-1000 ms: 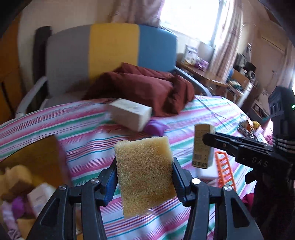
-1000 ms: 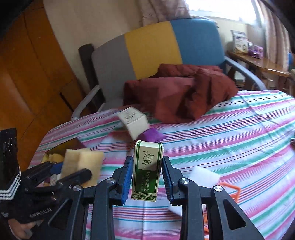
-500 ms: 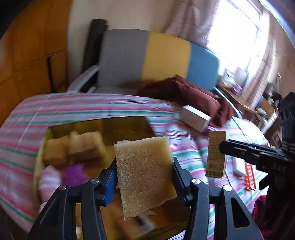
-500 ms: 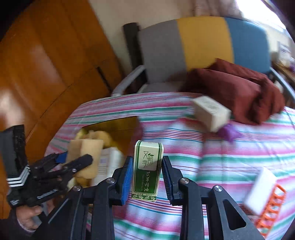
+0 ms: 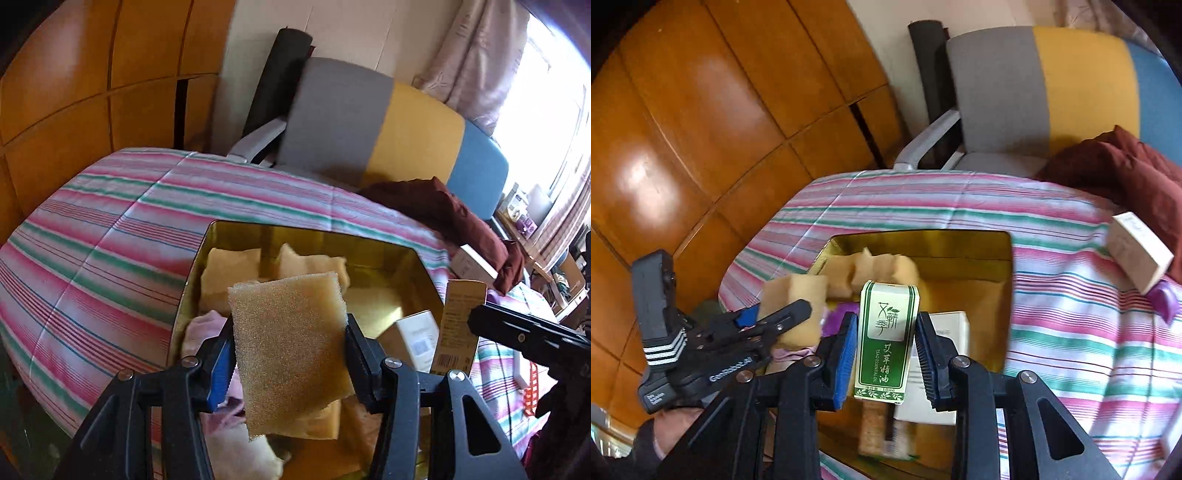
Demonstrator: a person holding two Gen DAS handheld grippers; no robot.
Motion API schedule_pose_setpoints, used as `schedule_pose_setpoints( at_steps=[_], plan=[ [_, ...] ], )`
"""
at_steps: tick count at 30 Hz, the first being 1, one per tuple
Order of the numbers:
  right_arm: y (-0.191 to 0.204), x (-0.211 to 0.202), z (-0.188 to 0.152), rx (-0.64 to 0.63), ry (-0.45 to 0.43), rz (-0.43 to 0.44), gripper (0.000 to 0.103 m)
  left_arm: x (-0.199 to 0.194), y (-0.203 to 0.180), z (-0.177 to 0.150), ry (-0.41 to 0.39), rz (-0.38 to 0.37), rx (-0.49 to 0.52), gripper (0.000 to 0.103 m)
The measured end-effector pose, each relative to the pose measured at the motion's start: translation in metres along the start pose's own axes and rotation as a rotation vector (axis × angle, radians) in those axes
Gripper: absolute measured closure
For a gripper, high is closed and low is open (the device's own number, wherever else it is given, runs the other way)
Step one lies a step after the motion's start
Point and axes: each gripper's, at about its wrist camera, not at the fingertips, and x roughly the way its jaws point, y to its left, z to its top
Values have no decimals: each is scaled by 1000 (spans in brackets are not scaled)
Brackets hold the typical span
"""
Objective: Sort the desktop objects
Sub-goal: 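Carry yellow sponge and green box to the gold tray and release both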
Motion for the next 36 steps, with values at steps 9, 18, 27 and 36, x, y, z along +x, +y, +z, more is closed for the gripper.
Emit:
schedule_pose_setpoints(
  at_steps=[9,18,27,36],
  plan=[
    [14,47,0,1,81,0,71,26,6,-3,42,15,-9,49],
    [12,76,-5,-4,138,-37,71,35,5,-5,54,51,8,47],
    [9,81,-7,-1,144,-55,68,24,1,-4,27,68,12,43],
    [14,72,-8,-11,123,-51,68,8,-2,-3,5,79,18,42]
  ],
)
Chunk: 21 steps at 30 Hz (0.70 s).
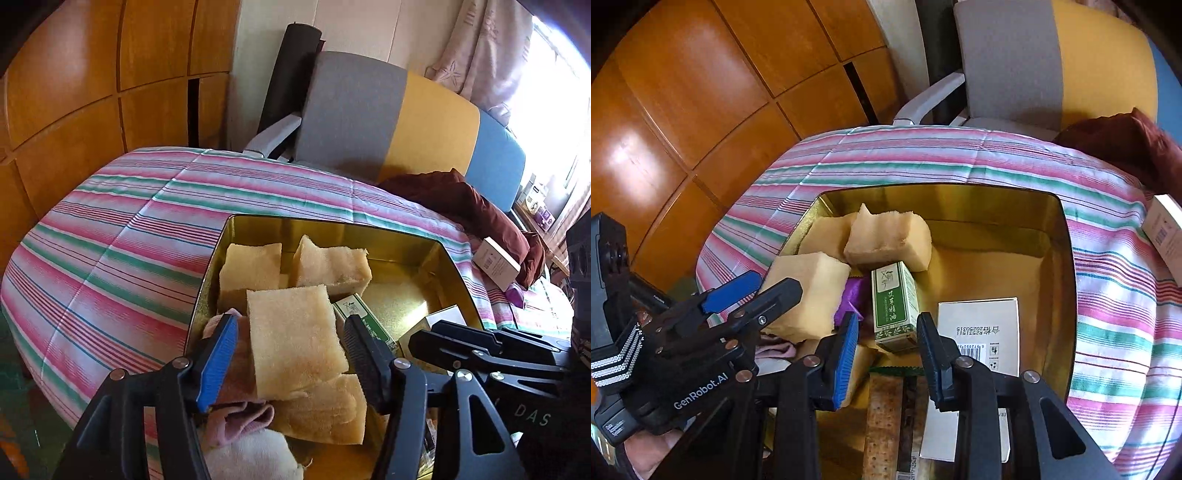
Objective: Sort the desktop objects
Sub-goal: 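Carry yellow sponge and green box to the gold tray and release both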
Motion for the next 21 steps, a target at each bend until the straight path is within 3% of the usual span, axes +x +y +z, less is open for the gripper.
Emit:
schedule_pose_setpoints(
  at_steps=[10,21],
  plan=[
    [4,-25,-6,-22,-40,-5,68,-32,-6,-1,-60,-8,10,42],
    [-17,-76,-8,-54,-98,-76,60,-60,-37,3,-103,-49,90,42]
  ],
)
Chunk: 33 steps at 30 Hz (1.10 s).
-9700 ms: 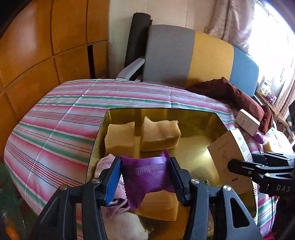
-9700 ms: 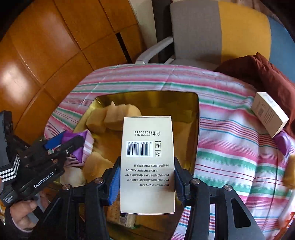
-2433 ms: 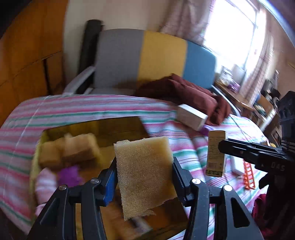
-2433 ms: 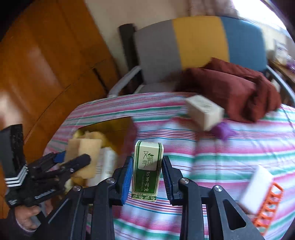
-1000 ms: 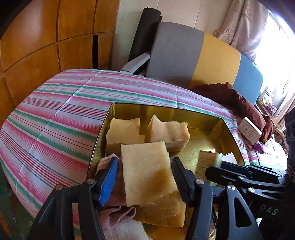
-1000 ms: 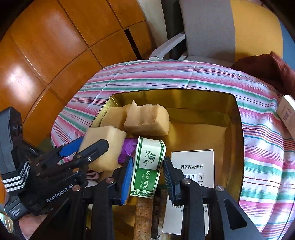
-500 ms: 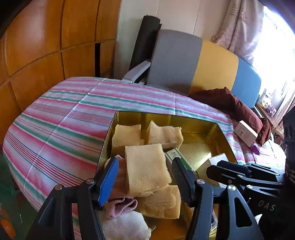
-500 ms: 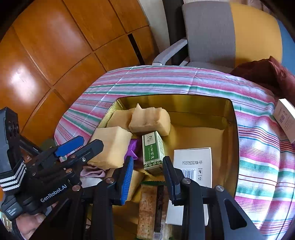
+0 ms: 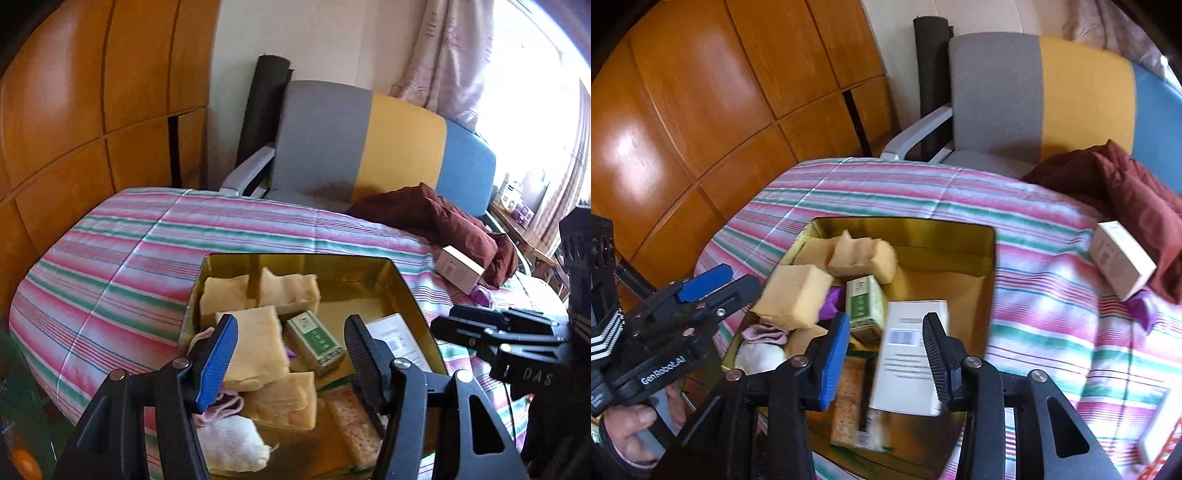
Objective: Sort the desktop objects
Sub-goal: 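Carry yellow sponge and green box to the gold tray and release both, then withdraw both open tools from the tray toward the remaining items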
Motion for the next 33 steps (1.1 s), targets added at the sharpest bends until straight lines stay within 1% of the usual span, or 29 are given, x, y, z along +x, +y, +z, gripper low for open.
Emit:
schedule_pose_setpoints(
  at_steps=[8,12,15,20,26,29,31,33],
  plan=[
    [-44,-27,-3,39,-26,-75,58,0,-31,-2,13,-37,65,42],
    [-73,-36,-6,81,-29,-119,58,3,-44,-6,28,-59,89,42],
    [-101,-42,-10,136,-30,-155,58,3,-56,-9,38,-81,113,42],
    [-154,-56,-18,260,-50,-209,57,7,-75,-15,65,-116,150,42],
    [-234,-100,-33,509,-163,-279,53,11,-92,-17,81,-141,182,42],
    [-271,-120,-51,651,-213,-286,51,16,-102,-17,96,-157,195,42],
    [-289,-126,-62,723,-226,-285,50,20,-108,-17,113,-171,199,42],
    [-302,-126,-71,776,-221,-282,50,23,-113,-17,121,-179,203,42]
  ],
)
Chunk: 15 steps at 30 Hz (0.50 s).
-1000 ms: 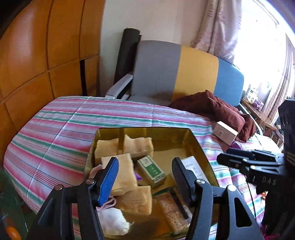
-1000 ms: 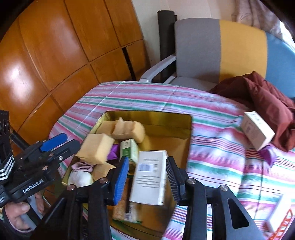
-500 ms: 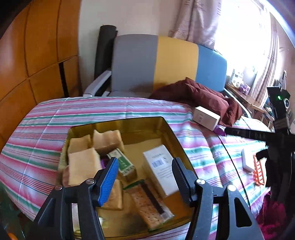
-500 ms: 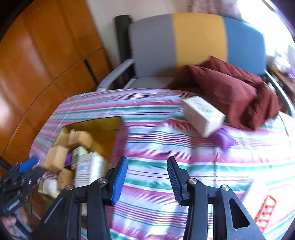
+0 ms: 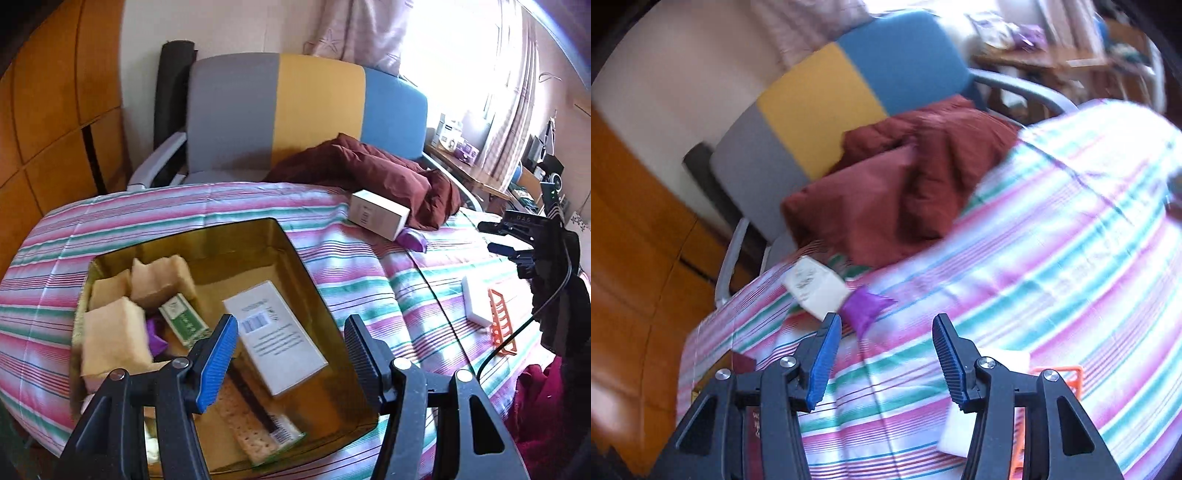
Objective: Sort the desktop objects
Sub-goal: 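Withdraw both open tools from the tray toward the remaining items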
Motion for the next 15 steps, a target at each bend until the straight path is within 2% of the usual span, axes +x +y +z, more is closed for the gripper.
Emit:
schedule_pose_setpoints(
  at_steps=[4,9,15],
  plan=[
    [-9,7,3,37,19,12,50,10,-13,5,24,-37,14,42],
    [8,20,-2,-57,46,-1,50,24,-24,19,59,-97,-5,42],
    [23,32,-11,-133,83,-1,50,47,-40,55,99,-185,-46,42]
  ],
)
